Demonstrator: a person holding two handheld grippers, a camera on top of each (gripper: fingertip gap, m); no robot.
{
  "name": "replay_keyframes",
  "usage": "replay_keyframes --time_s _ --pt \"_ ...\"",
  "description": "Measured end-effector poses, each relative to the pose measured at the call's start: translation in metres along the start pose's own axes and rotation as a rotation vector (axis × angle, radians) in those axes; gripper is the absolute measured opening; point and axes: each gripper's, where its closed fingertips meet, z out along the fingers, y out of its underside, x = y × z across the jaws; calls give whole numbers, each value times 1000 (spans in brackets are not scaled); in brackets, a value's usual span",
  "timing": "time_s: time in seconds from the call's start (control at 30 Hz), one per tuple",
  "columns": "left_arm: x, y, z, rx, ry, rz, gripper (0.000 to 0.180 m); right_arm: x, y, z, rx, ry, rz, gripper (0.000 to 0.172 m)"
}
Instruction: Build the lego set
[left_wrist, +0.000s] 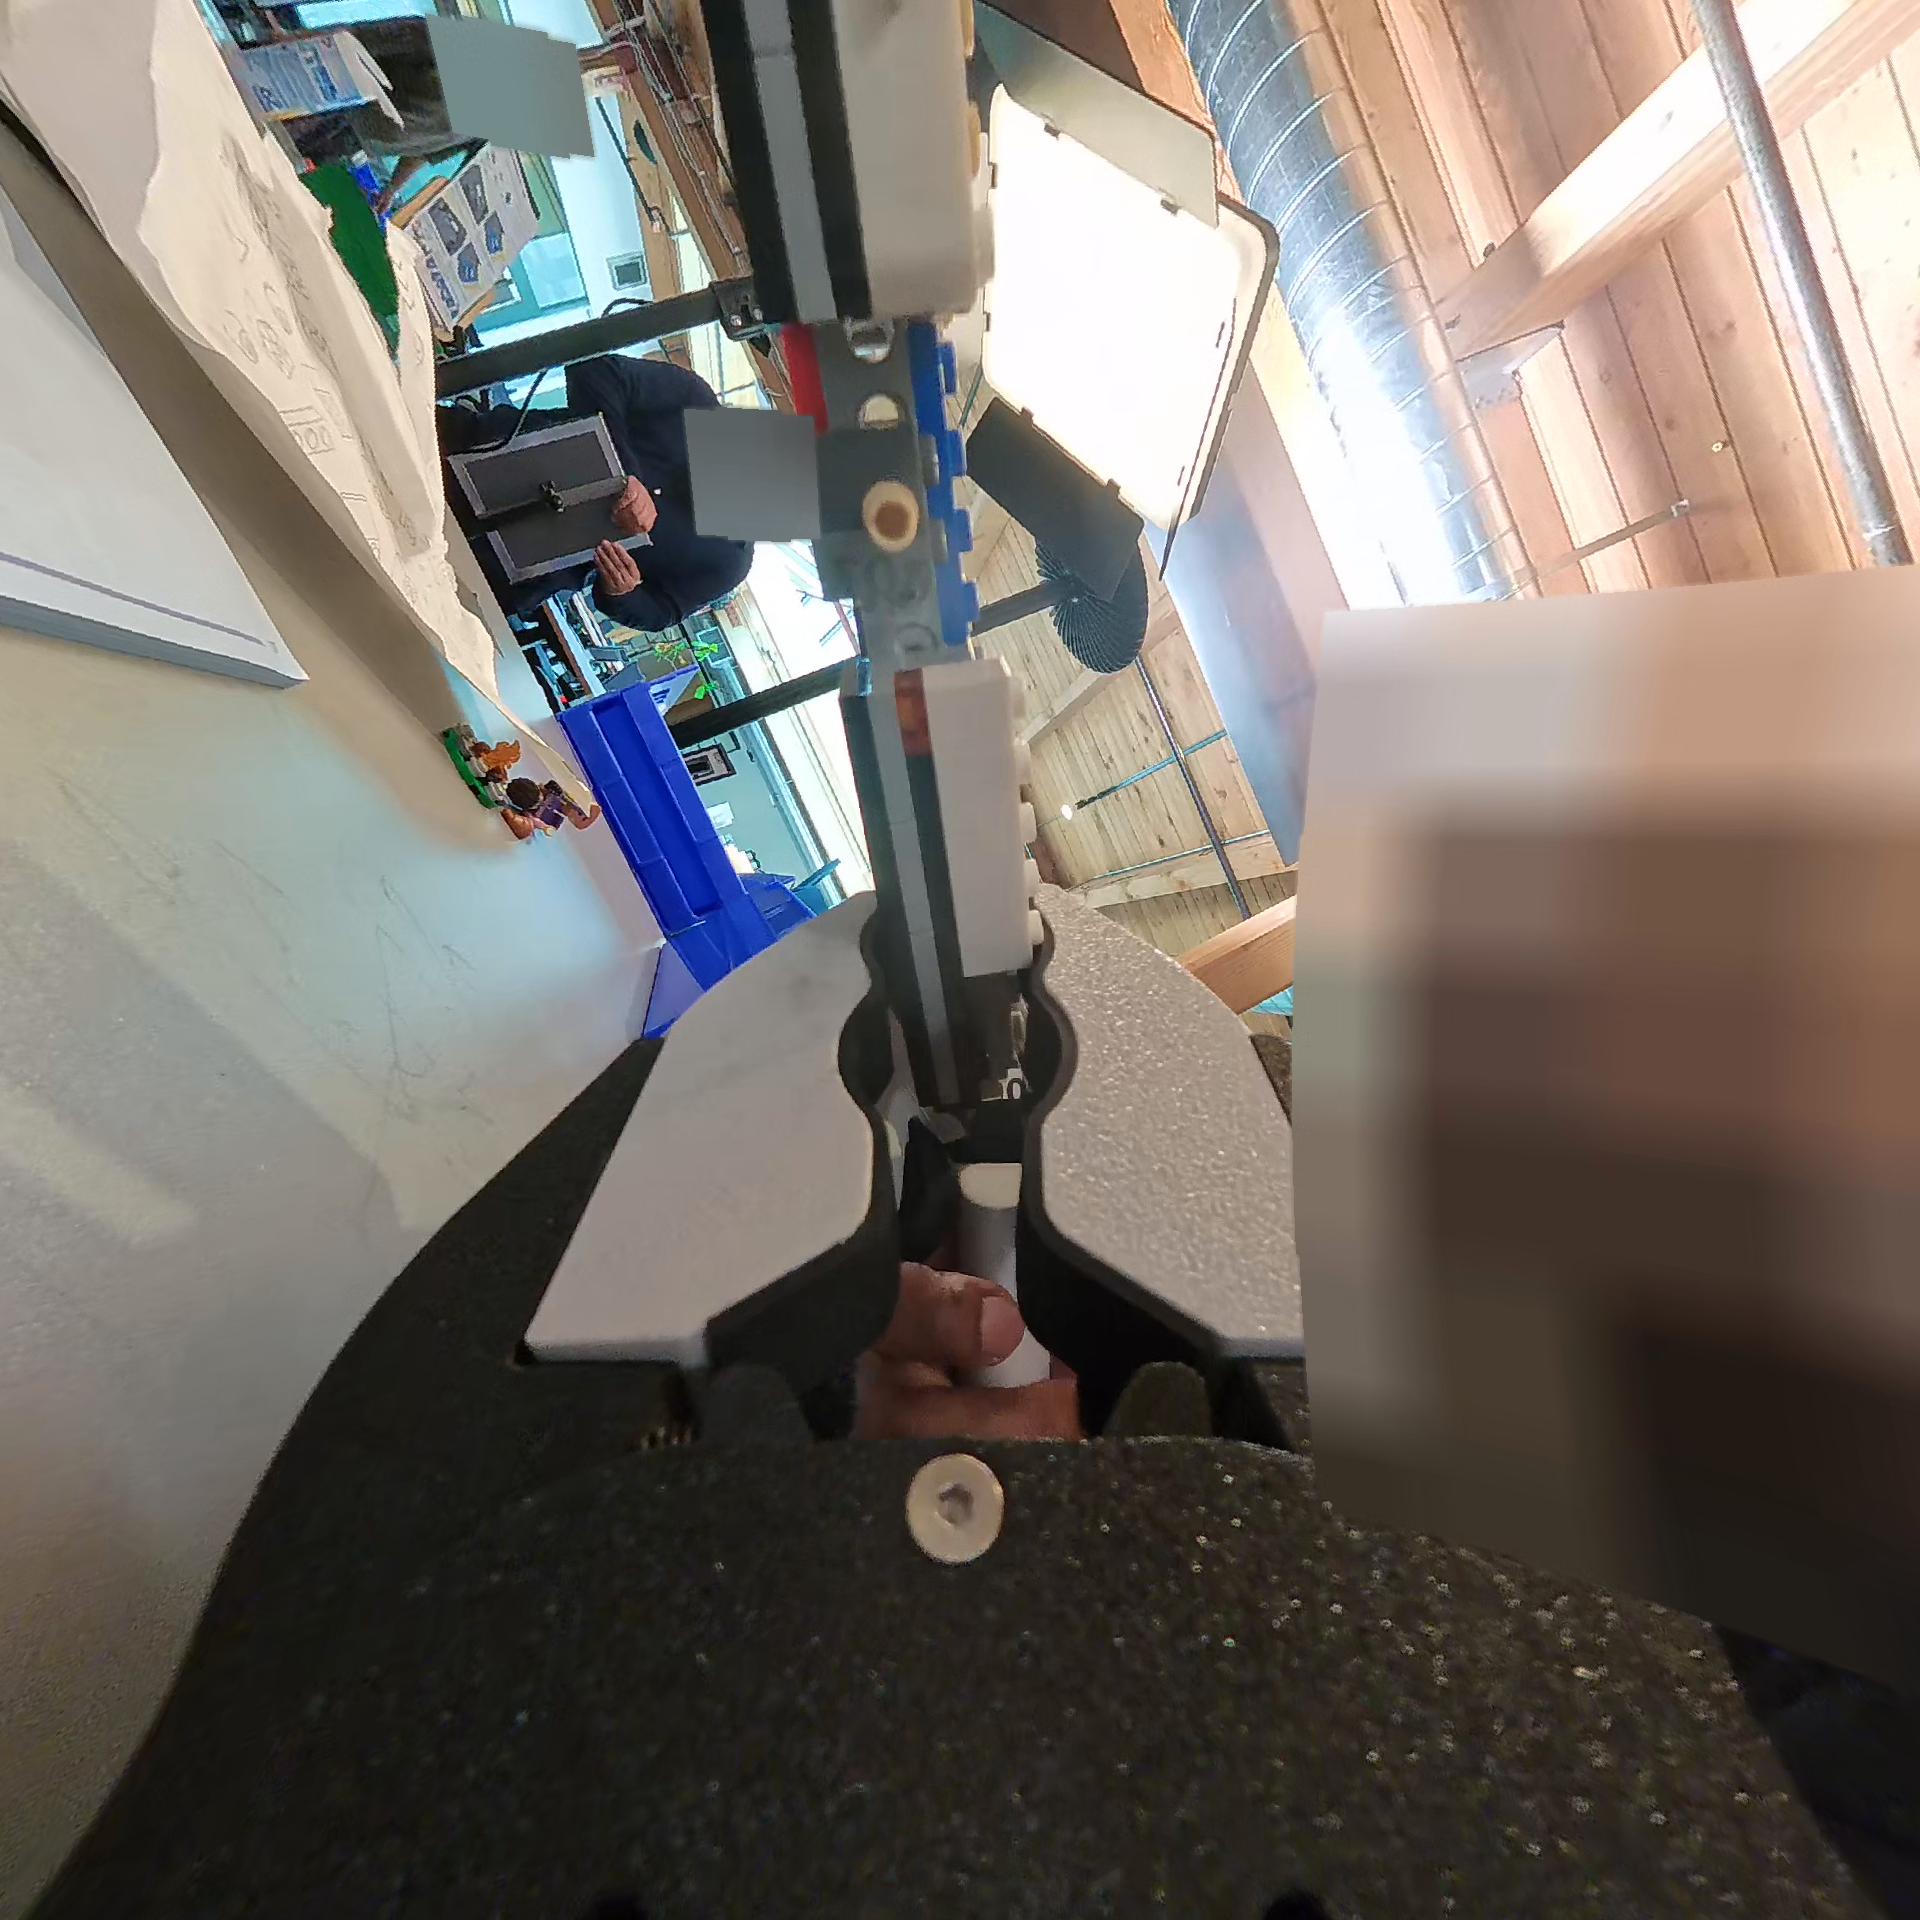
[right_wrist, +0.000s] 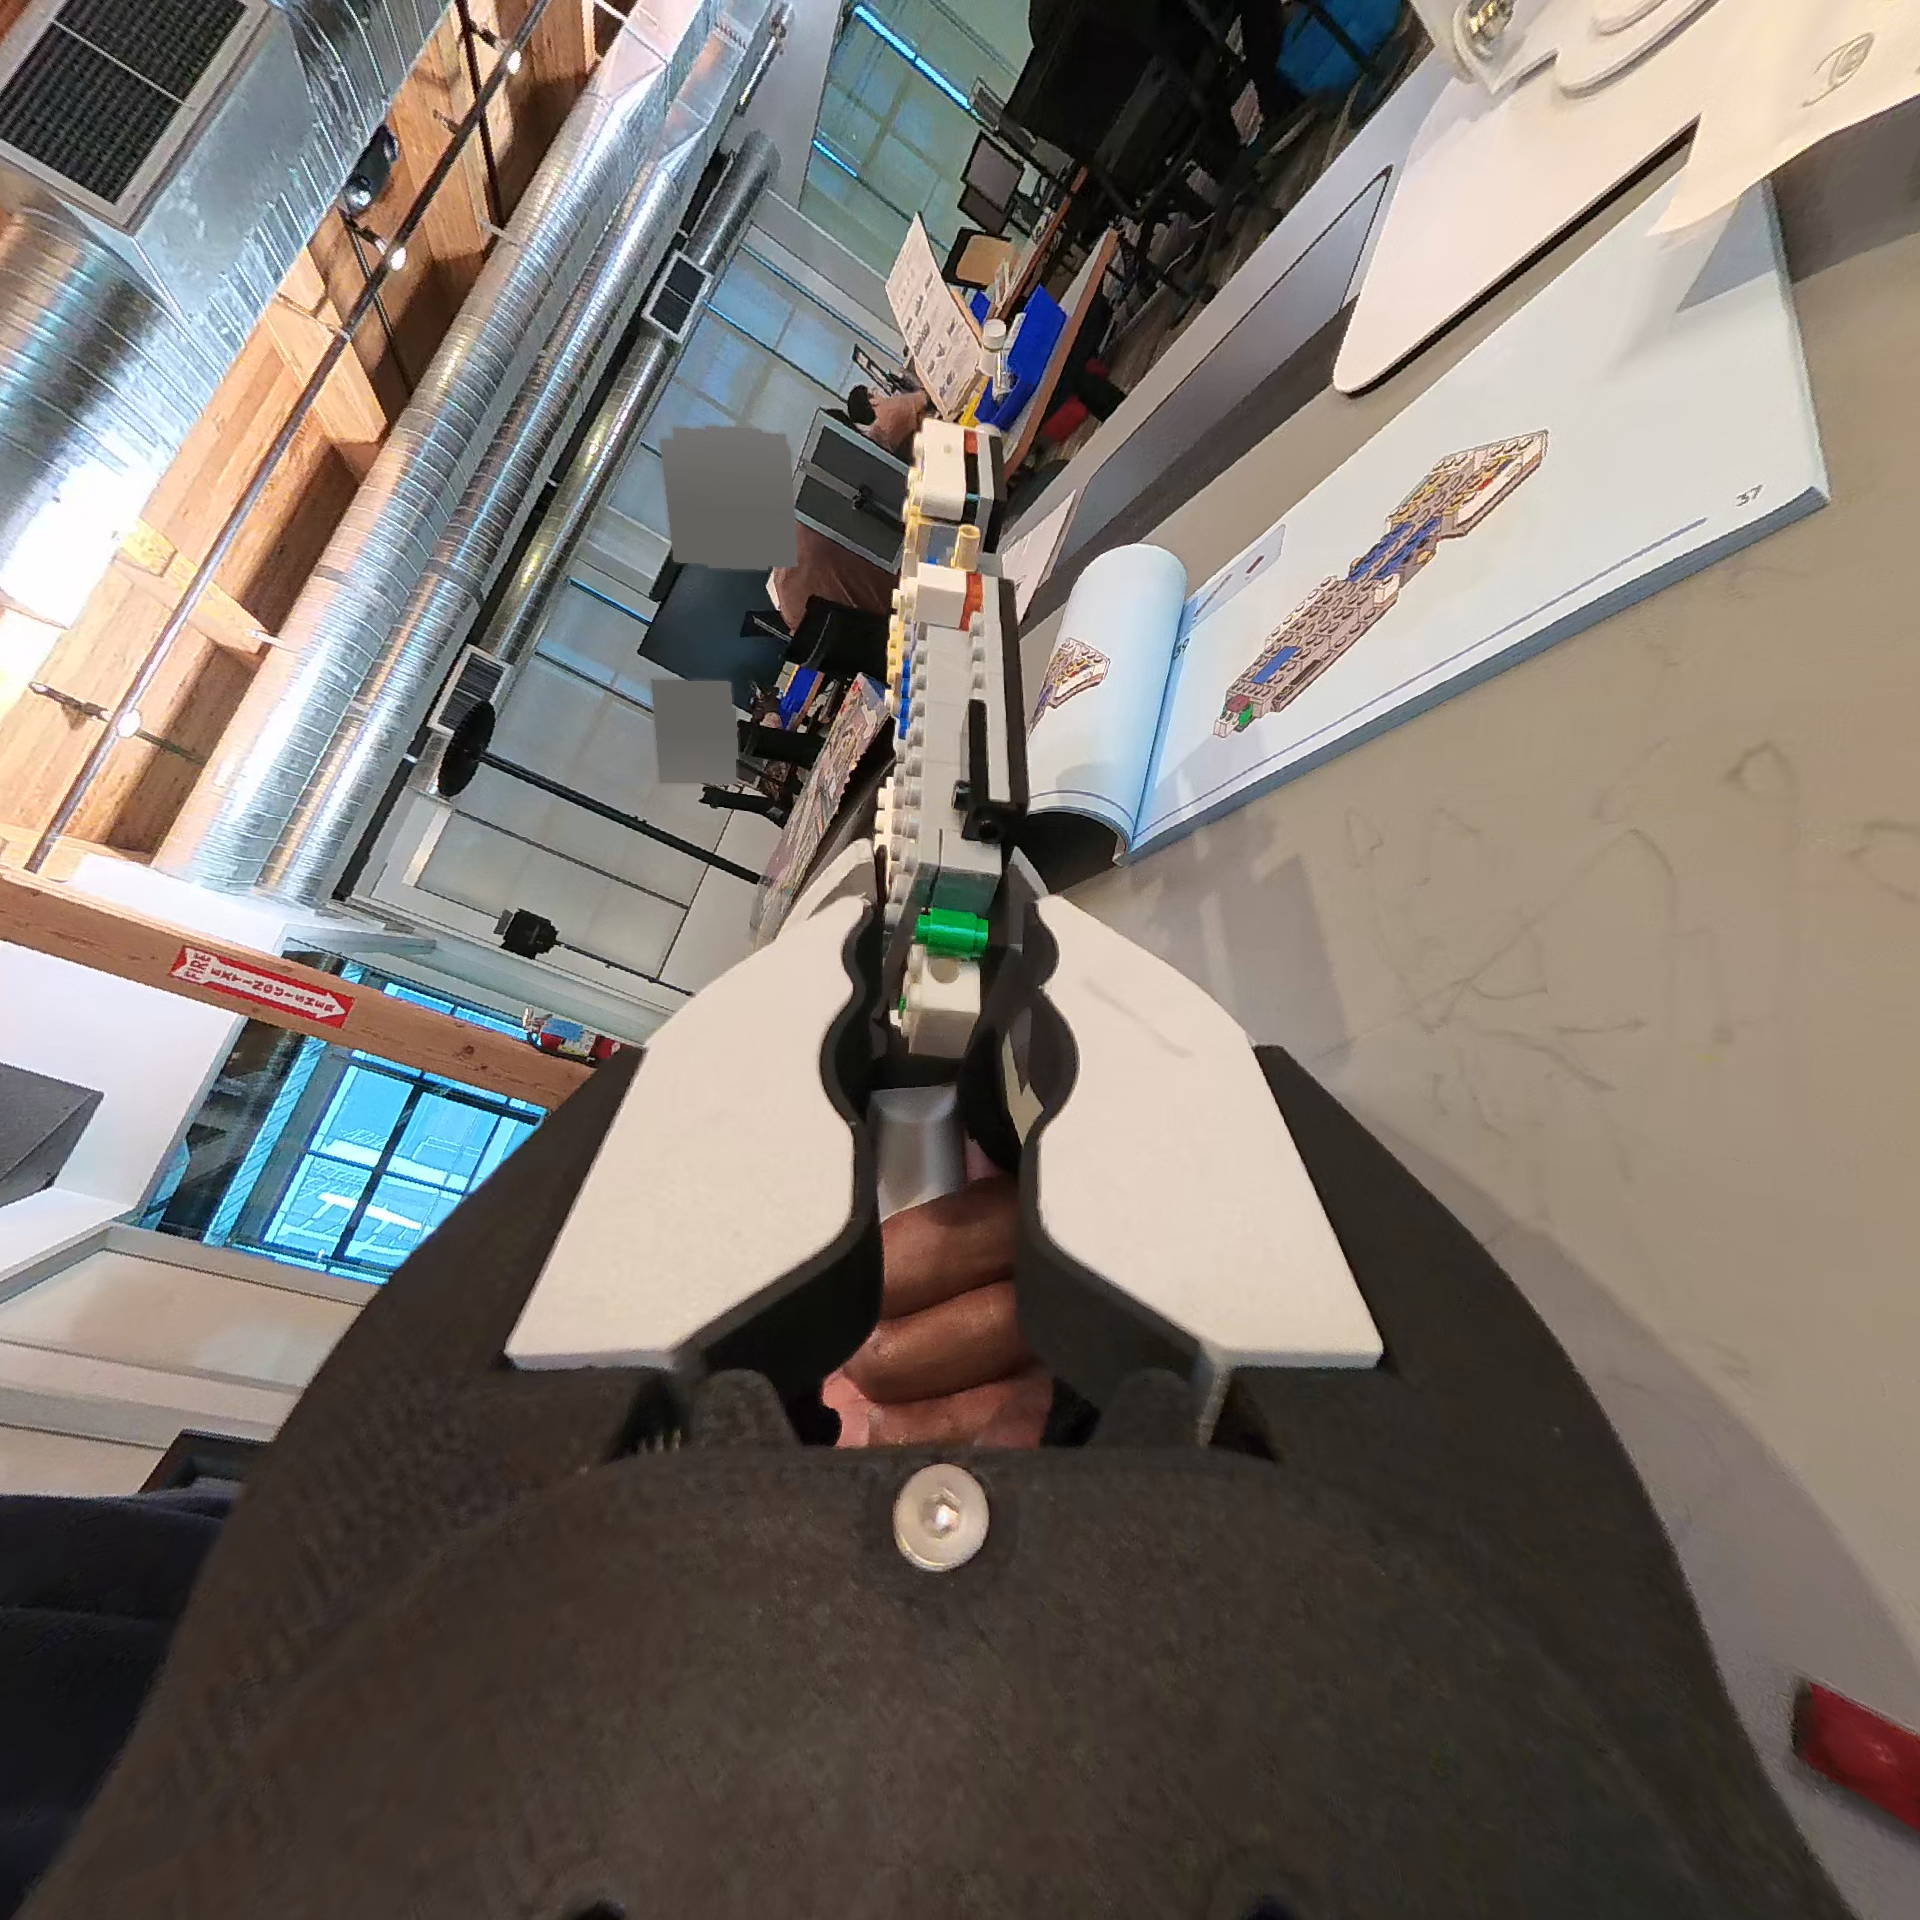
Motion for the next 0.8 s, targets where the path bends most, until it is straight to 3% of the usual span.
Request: replay_keyframes --time_s 0.8 --pt "1 2 0 -11 10 -4 21 -3 0 -1 17 -48 -37 20"
